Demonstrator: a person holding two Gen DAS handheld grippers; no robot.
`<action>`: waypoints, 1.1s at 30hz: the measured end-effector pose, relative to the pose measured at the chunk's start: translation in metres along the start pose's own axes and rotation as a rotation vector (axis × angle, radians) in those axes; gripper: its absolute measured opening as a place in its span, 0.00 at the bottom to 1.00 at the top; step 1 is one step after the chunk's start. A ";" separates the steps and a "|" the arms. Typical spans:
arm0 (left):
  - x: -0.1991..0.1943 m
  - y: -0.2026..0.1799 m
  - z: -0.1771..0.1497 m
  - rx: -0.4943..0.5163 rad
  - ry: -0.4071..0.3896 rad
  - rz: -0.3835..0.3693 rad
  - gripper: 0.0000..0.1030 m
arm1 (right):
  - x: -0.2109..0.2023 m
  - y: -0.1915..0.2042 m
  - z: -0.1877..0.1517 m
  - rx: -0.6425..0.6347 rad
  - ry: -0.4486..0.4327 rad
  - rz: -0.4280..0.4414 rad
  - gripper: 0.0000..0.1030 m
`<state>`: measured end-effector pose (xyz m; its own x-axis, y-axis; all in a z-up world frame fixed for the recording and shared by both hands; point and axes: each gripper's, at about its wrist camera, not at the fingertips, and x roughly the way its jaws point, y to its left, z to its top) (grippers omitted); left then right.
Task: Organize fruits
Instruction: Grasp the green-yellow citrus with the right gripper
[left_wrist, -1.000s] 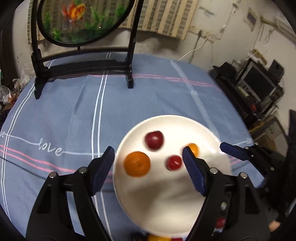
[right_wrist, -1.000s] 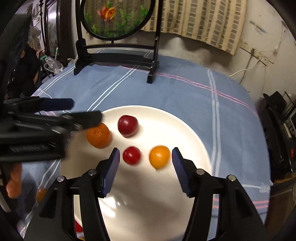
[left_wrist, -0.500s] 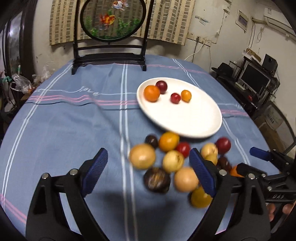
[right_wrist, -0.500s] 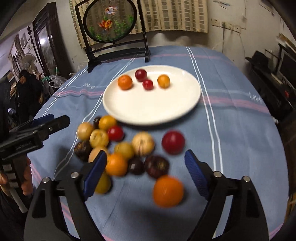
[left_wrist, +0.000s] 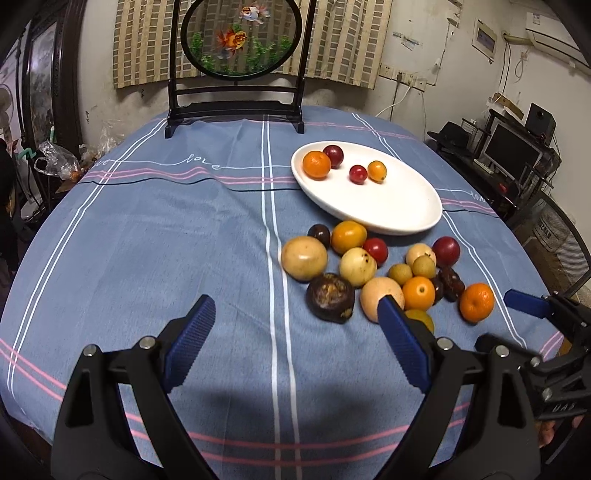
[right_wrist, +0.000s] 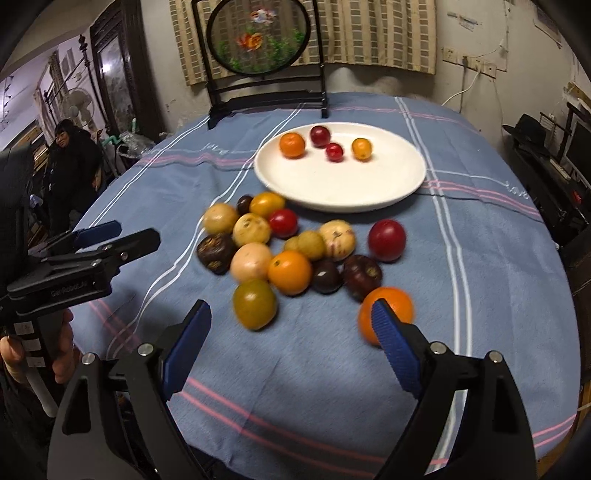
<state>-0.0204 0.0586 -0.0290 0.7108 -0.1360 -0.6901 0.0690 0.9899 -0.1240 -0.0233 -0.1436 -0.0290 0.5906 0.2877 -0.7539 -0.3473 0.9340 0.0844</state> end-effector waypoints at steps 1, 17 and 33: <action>0.001 0.000 -0.002 0.000 0.003 -0.001 0.88 | 0.004 0.003 -0.003 -0.001 0.010 0.011 0.86; 0.022 0.016 -0.006 -0.006 0.052 0.003 0.88 | 0.067 0.019 -0.002 0.008 0.081 0.078 0.37; 0.088 -0.024 -0.008 0.080 0.178 0.000 0.71 | 0.018 -0.023 -0.024 0.082 0.035 0.112 0.38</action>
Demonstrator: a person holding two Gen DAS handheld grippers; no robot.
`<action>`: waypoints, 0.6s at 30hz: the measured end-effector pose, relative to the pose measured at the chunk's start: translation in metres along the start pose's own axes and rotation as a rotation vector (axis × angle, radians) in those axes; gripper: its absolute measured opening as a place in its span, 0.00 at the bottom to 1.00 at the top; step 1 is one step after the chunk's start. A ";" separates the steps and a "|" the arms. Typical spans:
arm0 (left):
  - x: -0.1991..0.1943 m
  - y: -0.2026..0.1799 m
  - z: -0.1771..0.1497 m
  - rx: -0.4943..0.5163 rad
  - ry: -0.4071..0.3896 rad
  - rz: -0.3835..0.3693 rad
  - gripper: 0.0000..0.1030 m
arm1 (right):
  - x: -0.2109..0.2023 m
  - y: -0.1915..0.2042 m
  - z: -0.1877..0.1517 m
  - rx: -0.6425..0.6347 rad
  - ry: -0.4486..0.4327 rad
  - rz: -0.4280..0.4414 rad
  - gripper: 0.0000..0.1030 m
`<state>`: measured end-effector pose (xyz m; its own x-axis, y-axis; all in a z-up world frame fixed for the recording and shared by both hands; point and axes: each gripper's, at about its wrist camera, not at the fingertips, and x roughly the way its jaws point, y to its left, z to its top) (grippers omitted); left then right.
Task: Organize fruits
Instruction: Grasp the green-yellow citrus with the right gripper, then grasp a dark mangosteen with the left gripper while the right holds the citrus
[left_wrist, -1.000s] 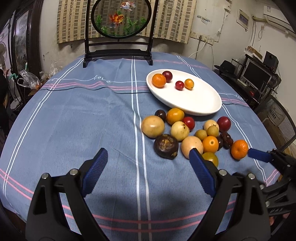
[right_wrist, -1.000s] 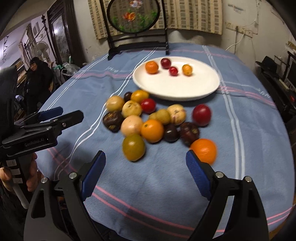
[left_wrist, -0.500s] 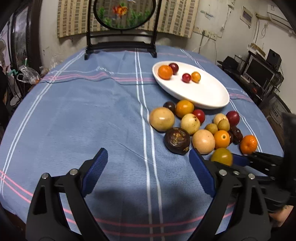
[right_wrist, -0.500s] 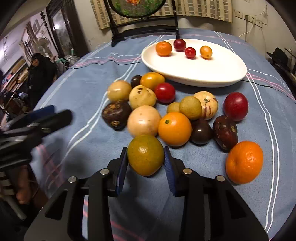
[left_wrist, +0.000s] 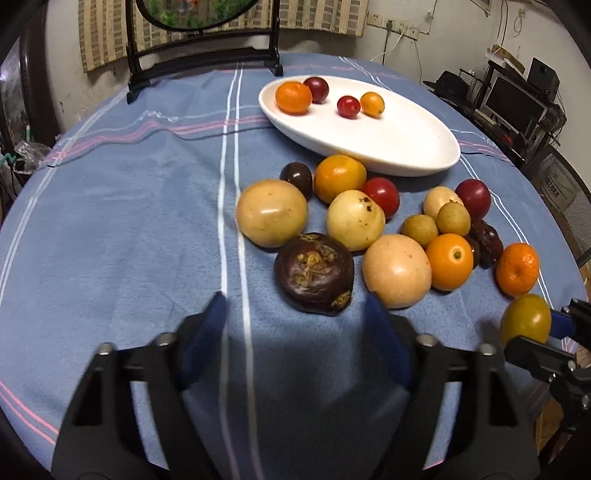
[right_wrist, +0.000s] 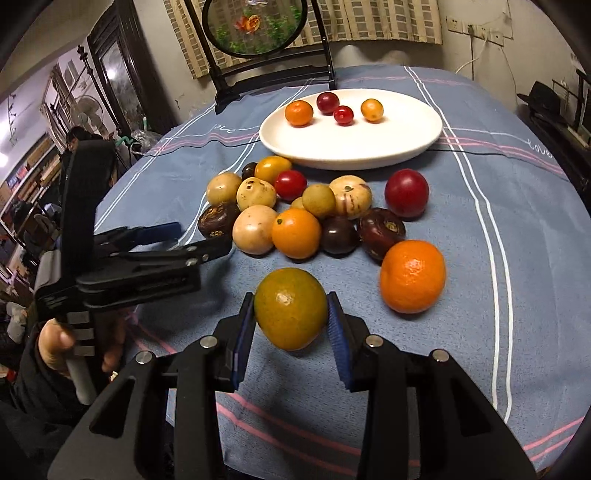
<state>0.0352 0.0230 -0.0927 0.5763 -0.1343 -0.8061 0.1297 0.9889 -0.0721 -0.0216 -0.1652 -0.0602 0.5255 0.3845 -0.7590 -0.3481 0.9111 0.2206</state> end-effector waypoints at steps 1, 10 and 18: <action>0.001 -0.001 0.002 0.003 0.000 0.004 0.70 | -0.001 -0.001 0.000 0.004 -0.002 0.004 0.38; 0.004 -0.007 0.008 0.023 -0.008 0.023 0.43 | -0.004 -0.007 -0.001 0.024 -0.009 0.025 0.38; -0.037 -0.004 0.001 0.008 -0.065 -0.060 0.43 | -0.003 -0.001 0.005 0.019 -0.017 0.028 0.38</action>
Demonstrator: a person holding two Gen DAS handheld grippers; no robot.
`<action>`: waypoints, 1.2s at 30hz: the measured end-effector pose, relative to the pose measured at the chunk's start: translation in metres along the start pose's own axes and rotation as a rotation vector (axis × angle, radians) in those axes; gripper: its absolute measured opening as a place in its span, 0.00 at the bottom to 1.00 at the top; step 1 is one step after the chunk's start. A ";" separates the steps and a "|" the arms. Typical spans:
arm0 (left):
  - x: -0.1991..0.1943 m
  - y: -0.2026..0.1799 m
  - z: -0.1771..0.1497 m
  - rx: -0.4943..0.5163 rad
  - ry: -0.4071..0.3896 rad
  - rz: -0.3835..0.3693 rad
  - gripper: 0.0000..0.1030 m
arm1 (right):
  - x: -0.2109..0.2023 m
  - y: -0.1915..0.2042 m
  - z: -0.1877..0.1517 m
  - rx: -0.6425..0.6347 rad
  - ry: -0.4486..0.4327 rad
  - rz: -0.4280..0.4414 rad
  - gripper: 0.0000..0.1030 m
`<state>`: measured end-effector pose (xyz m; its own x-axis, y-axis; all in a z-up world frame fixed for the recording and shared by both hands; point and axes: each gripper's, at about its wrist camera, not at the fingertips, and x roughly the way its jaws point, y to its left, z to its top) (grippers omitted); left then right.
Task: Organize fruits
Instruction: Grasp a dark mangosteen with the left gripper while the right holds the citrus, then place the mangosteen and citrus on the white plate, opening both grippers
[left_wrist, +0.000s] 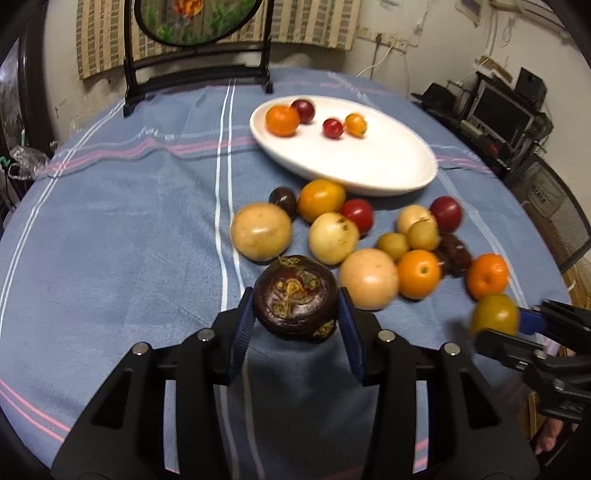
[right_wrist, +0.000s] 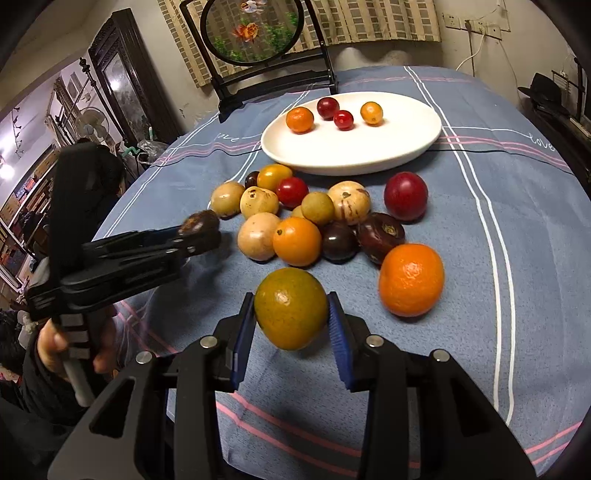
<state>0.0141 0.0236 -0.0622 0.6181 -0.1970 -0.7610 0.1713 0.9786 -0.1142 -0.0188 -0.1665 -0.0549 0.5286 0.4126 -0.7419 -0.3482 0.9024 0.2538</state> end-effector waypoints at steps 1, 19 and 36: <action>-0.006 -0.001 0.001 0.004 -0.012 -0.008 0.43 | 0.001 0.000 0.001 -0.001 0.000 -0.001 0.38; -0.033 -0.005 0.055 0.054 -0.084 -0.057 0.43 | -0.007 -0.003 0.038 -0.036 -0.019 -0.048 0.38; 0.129 -0.019 0.224 0.015 0.030 -0.034 0.44 | 0.110 -0.090 0.211 -0.101 0.089 -0.242 0.37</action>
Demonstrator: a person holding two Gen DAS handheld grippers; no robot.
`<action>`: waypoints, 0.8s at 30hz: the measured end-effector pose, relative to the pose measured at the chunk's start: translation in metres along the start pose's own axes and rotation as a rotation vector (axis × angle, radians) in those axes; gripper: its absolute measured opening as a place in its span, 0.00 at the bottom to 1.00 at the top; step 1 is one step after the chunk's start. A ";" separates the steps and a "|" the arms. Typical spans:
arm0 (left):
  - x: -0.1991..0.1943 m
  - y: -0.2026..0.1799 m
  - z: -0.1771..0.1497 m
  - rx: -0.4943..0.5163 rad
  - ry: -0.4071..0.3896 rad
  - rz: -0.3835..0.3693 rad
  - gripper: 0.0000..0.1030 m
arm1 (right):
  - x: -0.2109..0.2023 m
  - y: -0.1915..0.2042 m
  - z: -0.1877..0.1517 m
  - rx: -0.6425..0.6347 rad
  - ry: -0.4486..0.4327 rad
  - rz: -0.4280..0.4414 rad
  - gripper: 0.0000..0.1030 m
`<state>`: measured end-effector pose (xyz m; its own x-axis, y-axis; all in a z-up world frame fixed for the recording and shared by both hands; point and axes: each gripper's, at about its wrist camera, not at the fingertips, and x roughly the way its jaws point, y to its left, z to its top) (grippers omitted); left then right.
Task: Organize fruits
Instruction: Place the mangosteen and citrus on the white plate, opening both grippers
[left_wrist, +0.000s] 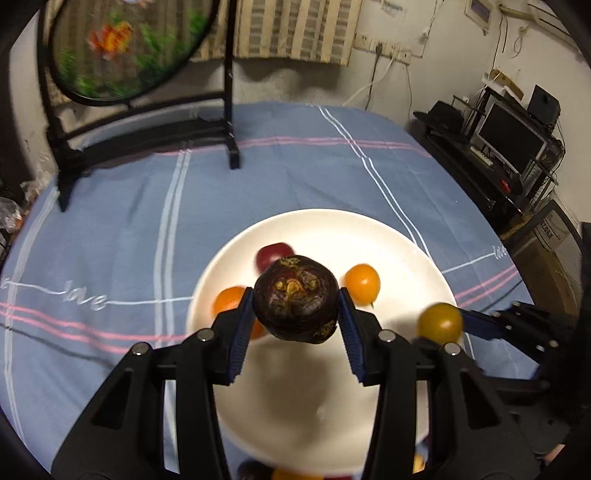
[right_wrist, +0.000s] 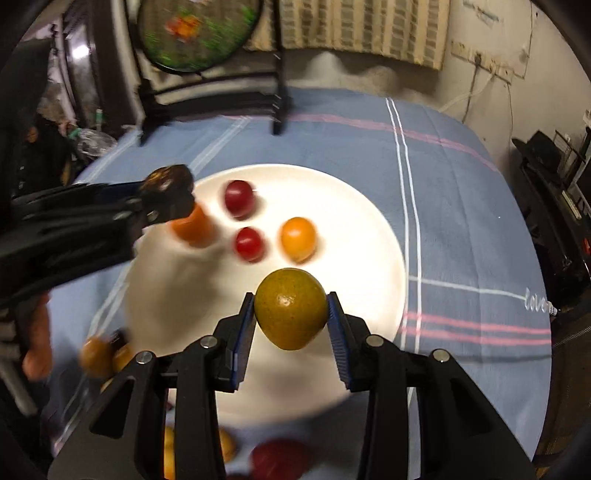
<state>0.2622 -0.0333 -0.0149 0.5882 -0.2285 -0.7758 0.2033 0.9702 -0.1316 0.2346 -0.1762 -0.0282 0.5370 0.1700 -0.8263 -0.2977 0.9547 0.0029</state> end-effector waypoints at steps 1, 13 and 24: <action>0.007 -0.002 0.003 0.003 0.008 -0.004 0.44 | 0.009 -0.005 0.004 0.007 0.010 -0.005 0.37; 0.058 -0.013 0.030 0.030 0.045 0.019 0.61 | 0.040 -0.025 0.025 0.023 -0.022 -0.012 0.60; -0.066 0.005 -0.019 0.036 -0.118 0.034 0.74 | -0.052 -0.017 -0.018 0.020 -0.069 -0.003 0.60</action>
<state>0.2093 -0.0120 0.0238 0.6829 -0.2053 -0.7010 0.2086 0.9745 -0.0822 0.1980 -0.2056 0.0043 0.5909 0.1827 -0.7858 -0.2802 0.9599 0.0126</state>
